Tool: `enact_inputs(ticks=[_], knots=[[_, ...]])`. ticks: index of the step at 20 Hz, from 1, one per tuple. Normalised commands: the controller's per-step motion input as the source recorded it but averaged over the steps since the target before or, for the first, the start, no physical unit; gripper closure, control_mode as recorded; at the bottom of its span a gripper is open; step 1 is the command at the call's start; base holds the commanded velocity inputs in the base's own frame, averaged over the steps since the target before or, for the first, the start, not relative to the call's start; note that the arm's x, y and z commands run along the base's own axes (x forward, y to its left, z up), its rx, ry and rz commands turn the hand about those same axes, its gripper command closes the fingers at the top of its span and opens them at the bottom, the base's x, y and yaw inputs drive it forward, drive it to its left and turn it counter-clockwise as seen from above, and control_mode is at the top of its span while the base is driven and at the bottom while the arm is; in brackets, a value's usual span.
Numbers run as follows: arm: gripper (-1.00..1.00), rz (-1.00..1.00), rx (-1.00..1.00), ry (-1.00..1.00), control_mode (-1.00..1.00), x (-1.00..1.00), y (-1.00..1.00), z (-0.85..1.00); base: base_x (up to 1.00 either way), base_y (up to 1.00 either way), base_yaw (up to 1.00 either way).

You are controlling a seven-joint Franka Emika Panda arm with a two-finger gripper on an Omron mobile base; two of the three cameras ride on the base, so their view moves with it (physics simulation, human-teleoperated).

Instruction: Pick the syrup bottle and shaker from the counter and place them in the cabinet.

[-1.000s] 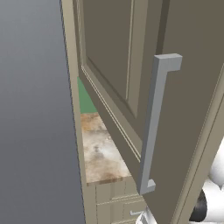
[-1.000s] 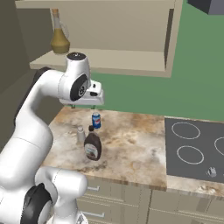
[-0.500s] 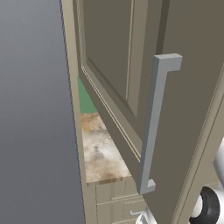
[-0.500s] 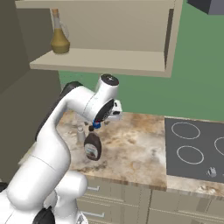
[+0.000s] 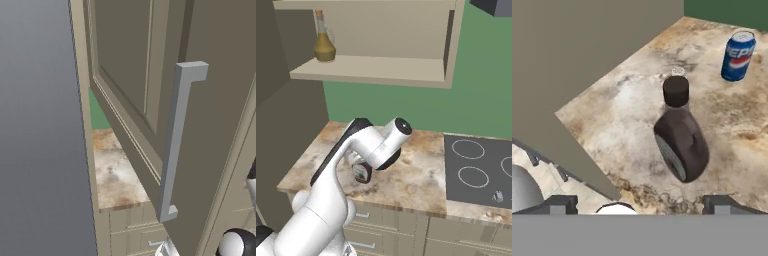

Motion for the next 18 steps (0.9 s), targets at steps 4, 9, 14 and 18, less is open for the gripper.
enact_inputs(ticks=[4,9,14,18], knots=[[-1.0,0.1,0.1,-0.08,-1.0,-0.08,-0.05,-0.23,0.0,0.0,0.0],[-1.0,0.08,0.02,-0.07,-1.0,-0.04,-0.11,-0.08,0.0,0.0,0.0],[-1.0,0.15,0.11,-0.15,-1.0,-0.06,-0.09,-0.02,0.0,0.0,0.0],[-1.0,0.14,0.13,-0.12,-1.0,0.0,-0.09,0.0,0.0,0.0,0.0]])
